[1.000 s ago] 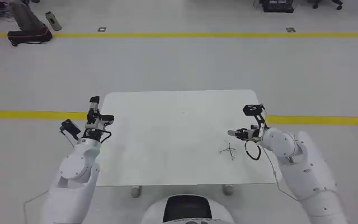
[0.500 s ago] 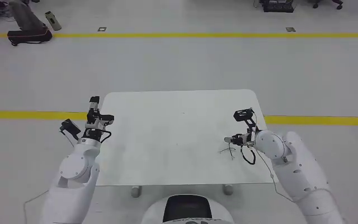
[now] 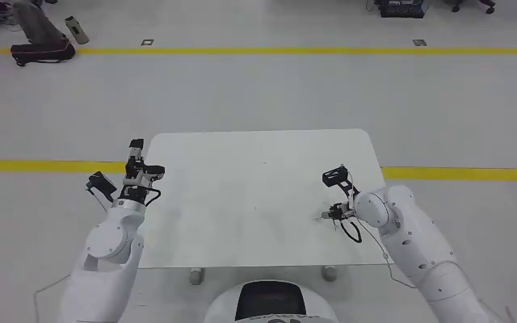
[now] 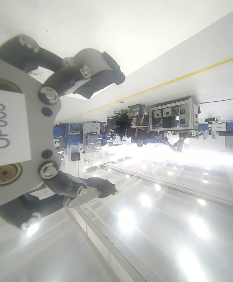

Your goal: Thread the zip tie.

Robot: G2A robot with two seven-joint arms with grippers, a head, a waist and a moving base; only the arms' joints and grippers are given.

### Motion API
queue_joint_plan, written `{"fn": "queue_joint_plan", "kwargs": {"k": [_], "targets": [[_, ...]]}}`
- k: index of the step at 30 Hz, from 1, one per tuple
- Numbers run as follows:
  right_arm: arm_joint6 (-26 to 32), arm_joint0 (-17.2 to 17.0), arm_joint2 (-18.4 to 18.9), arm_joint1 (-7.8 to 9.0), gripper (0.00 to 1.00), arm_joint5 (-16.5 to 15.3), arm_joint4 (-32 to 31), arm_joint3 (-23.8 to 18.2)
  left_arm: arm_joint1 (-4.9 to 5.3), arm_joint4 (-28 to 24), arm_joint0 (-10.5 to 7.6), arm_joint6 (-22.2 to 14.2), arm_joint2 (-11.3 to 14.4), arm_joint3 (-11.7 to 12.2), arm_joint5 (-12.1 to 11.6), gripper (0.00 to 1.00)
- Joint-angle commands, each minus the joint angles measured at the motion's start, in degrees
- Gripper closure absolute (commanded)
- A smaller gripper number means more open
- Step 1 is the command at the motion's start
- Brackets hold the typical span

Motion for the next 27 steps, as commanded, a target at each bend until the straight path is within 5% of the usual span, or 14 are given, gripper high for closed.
{"fn": "queue_joint_plan", "kwargs": {"k": [1,9,19,27], "targets": [[-0.75,-0.10,-0.01,-0.12,0.00,0.22,1.48,0.16,0.00,0.00,0.00,0.00,0.00,0.00,0.00,0.00],[-0.76,2.48,-0.89,-1.10,0.00,4.11,9.90,5.52,0.00,0.00,0.00,0.00,0.00,0.00,0.00,0.00],[-1.71,2.27,-1.10,-1.12,0.00,4.07,9.44,5.40,0.00,0.00,0.00,0.00,0.00,0.00,0.00,0.00],[-3.22,2.03,-2.13,-1.48,0.00,8.24,9.11,6.84,0.00,0.00,0.00,0.00,0.00,0.00,0.00,0.00]]}}
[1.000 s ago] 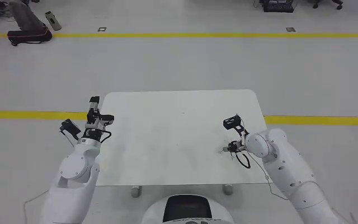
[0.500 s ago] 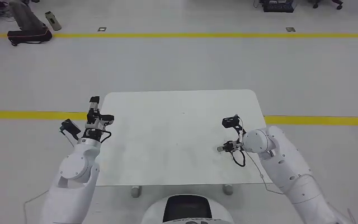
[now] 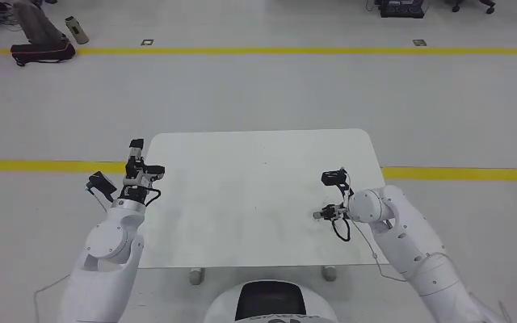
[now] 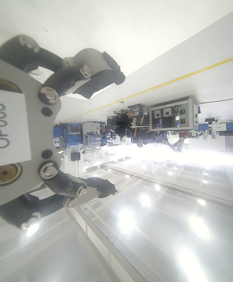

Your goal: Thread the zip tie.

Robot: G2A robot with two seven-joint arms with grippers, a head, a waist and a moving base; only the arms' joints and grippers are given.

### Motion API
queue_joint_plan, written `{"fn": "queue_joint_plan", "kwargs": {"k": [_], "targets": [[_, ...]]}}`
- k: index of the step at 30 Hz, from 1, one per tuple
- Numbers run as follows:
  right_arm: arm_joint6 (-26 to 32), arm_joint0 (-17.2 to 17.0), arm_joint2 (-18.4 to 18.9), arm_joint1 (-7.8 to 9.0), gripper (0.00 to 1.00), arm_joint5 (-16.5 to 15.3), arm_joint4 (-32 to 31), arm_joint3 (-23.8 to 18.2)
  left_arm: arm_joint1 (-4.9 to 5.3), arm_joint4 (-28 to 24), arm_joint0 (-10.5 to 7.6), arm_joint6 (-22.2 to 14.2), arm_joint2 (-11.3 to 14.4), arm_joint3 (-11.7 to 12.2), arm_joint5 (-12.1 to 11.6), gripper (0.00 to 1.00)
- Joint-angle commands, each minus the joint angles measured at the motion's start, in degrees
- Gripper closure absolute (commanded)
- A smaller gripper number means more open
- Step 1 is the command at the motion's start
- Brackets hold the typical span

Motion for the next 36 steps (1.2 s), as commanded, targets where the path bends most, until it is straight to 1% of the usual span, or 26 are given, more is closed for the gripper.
{"fn": "queue_joint_plan", "kwargs": {"k": [1,7,9,17,19,22,25,33,36], "targets": [[-0.01,-0.01,0.01,0.01,0.00,-0.09,-0.02,-0.03,0.00,0.00,0.00,0.00,0.00,0.00,0.00,0.00],[-0.30,-0.03,-0.09,0.02,0.00,0.08,-0.62,0.11,0.00,0.00,0.00,0.00,0.00,0.00,0.00,0.00],[-1.04,-0.08,-0.92,-0.15,0.00,1.63,-1.78,0.54,0.00,0.00,0.00,0.00,0.00,0.00,0.00,0.00],[-1.02,0.07,-1.12,-0.20,0.00,1.68,-1.70,0.61,0.00,0.00,0.00,0.00,0.00,0.00,0.00,0.00],[-1.57,0.03,-0.93,-0.18,0.00,2.58,-2.39,0.87,0.00,0.00,0.00,0.00,0.00,0.00,0.00,0.00],[-1.68,-0.24,-0.99,-0.26,0.00,5.53,-3.57,0.15,0.00,0.00,0.00,0.00,0.00,0.00,0.00,0.00],[-1.53,-0.34,-0.71,-0.28,0.00,6.75,-3.75,-0.76,0.00,0.00,0.00,0.00,0.00,0.00,0.00,0.00],[-1.53,-0.34,-0.71,-0.28,0.00,6.75,-3.75,-0.76,0.00,0.00,0.00,0.00,0.00,0.00,0.00,0.00],[-3.34,-0.65,-1.53,-0.47,0.00,6.25,-3.92,0.67,0.00,0.00,0.00,0.00,0.00,0.00,0.00,0.00]]}}
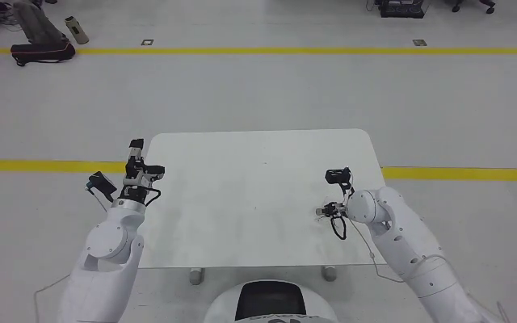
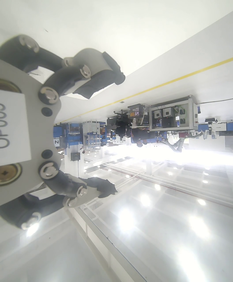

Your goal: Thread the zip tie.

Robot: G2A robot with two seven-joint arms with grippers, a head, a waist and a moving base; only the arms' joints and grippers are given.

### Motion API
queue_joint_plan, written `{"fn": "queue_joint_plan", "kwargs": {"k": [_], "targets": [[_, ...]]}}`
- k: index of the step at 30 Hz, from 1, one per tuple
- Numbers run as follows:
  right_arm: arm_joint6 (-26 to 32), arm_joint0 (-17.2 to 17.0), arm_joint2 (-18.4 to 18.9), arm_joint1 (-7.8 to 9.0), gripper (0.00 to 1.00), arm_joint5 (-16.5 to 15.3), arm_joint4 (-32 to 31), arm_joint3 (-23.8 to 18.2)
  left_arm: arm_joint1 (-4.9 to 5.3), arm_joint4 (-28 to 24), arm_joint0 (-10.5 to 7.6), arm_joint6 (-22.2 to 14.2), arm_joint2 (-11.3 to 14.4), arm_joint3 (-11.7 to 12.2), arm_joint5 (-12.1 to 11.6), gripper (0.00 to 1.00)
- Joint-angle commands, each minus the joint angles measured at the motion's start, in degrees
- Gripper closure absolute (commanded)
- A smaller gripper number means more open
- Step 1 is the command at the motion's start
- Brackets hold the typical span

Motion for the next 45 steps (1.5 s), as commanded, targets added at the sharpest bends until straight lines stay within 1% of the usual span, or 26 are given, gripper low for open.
{"fn": "queue_joint_plan", "kwargs": {"k": [1,9,12,18,21,25,27,33,36,40,41,42,43,44,45], "targets": [[-0.80,-0.02,-0.37,-0.09,0.00,-0.31,0.06,0.67,0.00,0.00,0.00,0.00,0.00,0.00,0.00,0.00],[-0.80,-0.02,-0.37,-0.09,0.00,-0.31,0.06,0.67,0.00,0.00,0.00,0.00,0.00,0.00,0.00,0.00],[-2.86,-0.45,-0.50,-0.16,0.00,-0.76,-0.08,1.28,0.00,0.00,0.00,0.00,0.00,0.00,0.00,0.00],[-2.86,-0.45,-0.50,-0.16,0.00,-0.76,-0.08,1.28,0.00,0.00,0.00,0.00,0.00,0.00,0.00,0.00],[-4.89,-0.82,-0.68,-0.17,0.00,-2.10,-0.66,1.40,0.00,0.00,0.00,0.00,0.00,0.00,0.00,0.00],[-4.94,-0.60,-0.54,-0.24,0.00,-2.17,-0.61,1.70,0.00,0.00,0.00,0.00,0.00,0.00,0.00,0.00],[-4.97,-0.50,-0.48,-0.28,0.00,-2.95,0.14,1.67,0.00,0.00,0.00,0.00,0.00,0.00,0.00,0.00],[-4.97,-0.50,-0.48,-0.28,0.00,-2.95,0.14,1.67,0.00,0.00,0.00,0.00,0.00,0.00,0.00,0.00],[-6.89,-0.97,-0.21,-0.28,0.00,-3.46,0.15,2.02,0.00,0.00,0.00,0.00,0.00,0.00,0.00,0.00],[-7.15,-1.35,0.62,-0.09,0.00,-4.20,-0.46,2.12,0.00,0.00,0.00,0.00,0.00,0.00,0.00,0.00],[-7.04,-1.39,0.71,-0.03,0.04,-4.43,-0.91,2.20,0.00,0.00,0.00,0.00,0.00,0.00,0.00,0.00],[-6.98,-1.42,0.75,-0.02,0.19,-4.60,-1.06,2.21,0.00,0.00,0.00,0.00,0.00,0.00,0.00,0.00],[-6.91,-1.44,0.77,-0.01,0.47,-5.23,-0.96,2.25,0.00,0.00,0.00,0.00,0.00,0.00,0.00,0.00],[-6.90,-1.41,0.84,0.01,0.50,-5.72,-0.86,2.38,0.00,0.00,0.00,0.00,0.00,0.00,0.00,0.00],[-6.95,-1.40,0.91,0.02,0.51,-6.07,-0.81,2.50,0.00,0.00,0.00,0.00,0.00,0.00,0.00,0.00]]}}
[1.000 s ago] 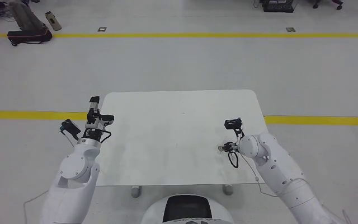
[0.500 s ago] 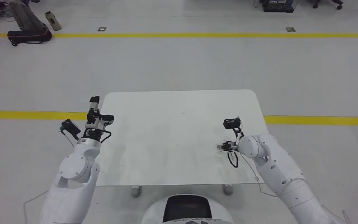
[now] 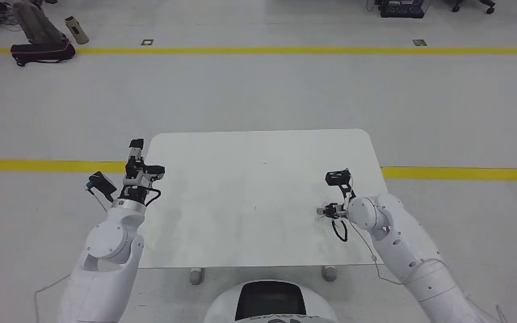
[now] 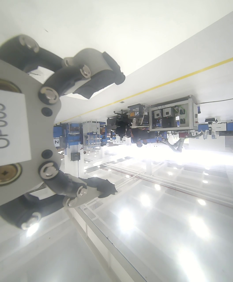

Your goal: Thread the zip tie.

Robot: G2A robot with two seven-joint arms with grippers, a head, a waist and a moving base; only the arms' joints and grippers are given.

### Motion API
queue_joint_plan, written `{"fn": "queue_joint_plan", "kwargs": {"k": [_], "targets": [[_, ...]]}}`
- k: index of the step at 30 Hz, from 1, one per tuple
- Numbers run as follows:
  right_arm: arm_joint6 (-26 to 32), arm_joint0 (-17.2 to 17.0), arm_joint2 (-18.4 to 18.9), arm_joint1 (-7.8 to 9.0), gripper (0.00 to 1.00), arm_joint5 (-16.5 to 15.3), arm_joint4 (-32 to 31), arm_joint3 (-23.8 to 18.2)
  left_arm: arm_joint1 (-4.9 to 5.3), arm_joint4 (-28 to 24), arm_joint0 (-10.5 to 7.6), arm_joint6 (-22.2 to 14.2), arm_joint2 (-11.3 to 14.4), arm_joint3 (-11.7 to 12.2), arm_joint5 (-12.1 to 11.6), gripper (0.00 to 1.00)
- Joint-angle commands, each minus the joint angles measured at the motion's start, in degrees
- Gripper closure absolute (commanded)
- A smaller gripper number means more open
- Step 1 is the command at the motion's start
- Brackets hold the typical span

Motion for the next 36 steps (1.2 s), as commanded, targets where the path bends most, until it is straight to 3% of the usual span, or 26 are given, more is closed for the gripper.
{"fn": "queue_joint_plan", "kwargs": {"k": [1,5,7,20,36], "targets": [[-0.08,0.03,0.12,0.01,0.55,-0.77,0.21,0.28,0.00,0.00,0.00,0.00,0.00,0.00,0.00,0.00],[-0.28,0.44,0.21,-0.10,0.69,-1.58,1.26,1.52,0.00,0.00,0.00,0.00,0.00,0.00,0.00,0.00],[-0.44,0.88,0.12,-0.22,0.71,-1.77,1.91,2.39,0.00,0.00,0.00,0.00,0.00,0.00,0.00,0.00],[-2.49,3.40,-2.43,-1.31,0.72,-0.68,3.23,8.25,0.00,0.00,0.00,0.00,0.00,0.00,0.00,0.00],[-4.92,4.49,-4.34,-2.21,0.84,0.86,2.45,12.34,0.00,0.00,0.00,0.00,0.00,0.00,0.00,0.00]]}}
